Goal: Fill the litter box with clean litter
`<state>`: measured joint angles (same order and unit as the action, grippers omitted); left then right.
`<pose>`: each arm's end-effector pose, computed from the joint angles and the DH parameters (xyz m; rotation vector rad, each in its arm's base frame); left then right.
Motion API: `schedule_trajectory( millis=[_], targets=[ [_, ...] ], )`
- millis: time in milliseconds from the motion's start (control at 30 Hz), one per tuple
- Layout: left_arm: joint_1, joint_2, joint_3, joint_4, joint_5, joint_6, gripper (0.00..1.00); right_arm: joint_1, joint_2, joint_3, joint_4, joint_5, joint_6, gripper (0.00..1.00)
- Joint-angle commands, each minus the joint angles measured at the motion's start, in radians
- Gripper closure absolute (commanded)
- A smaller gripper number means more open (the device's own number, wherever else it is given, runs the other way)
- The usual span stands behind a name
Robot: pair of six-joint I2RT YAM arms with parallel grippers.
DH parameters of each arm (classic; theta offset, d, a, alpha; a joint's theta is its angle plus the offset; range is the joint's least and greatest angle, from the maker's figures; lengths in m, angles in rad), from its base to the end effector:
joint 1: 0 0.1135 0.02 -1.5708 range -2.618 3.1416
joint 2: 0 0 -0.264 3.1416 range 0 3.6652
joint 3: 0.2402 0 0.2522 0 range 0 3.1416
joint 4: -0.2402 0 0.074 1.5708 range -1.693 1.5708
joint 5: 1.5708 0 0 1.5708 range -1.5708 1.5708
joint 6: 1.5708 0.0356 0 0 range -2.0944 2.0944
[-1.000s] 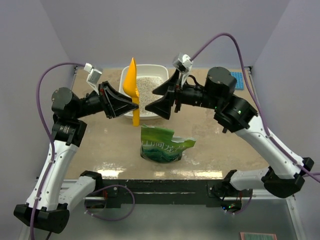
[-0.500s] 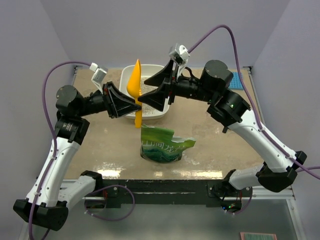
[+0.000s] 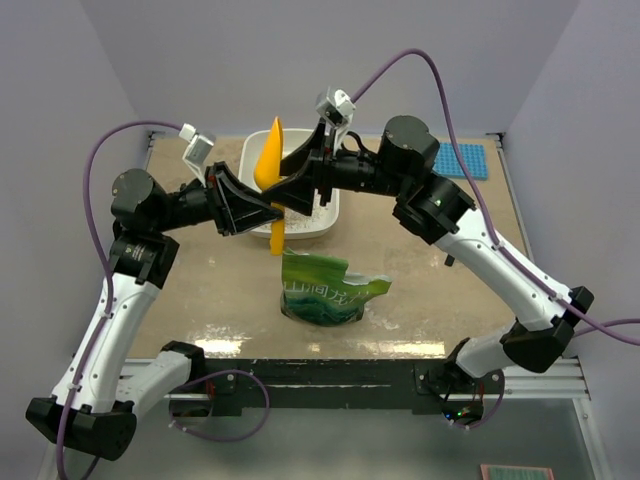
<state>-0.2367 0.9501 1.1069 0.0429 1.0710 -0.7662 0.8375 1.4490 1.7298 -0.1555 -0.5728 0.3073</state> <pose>0.1757 -0.0745 0.4438 0.5961 1.5701 -1.5063 0.1930 0.2431 0.5141 -0.8951 1.3446 1.3202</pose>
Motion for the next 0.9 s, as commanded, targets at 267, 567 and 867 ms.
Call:
schedule_trajectory(
  millis=[267, 567, 867],
  targets=[
    [-0.009, -0.01, 0.045, 0.003, 0.012, 0.036, 0.79, 0.009, -0.044, 0.076, -0.067, 0.083, -0.049, 1.0],
    [-0.009, 0.07, 0.214, -0.426, -0.006, 0.287, 0.2, 0.009, -0.065, 0.298, -0.571, 0.44, -0.298, 1.0],
    [-0.009, 0.24, 0.545, -0.675, -0.193, 0.384, 0.0, 0.132, -0.091, 0.108, -0.664, 1.045, -0.554, 1.0]
  ],
)
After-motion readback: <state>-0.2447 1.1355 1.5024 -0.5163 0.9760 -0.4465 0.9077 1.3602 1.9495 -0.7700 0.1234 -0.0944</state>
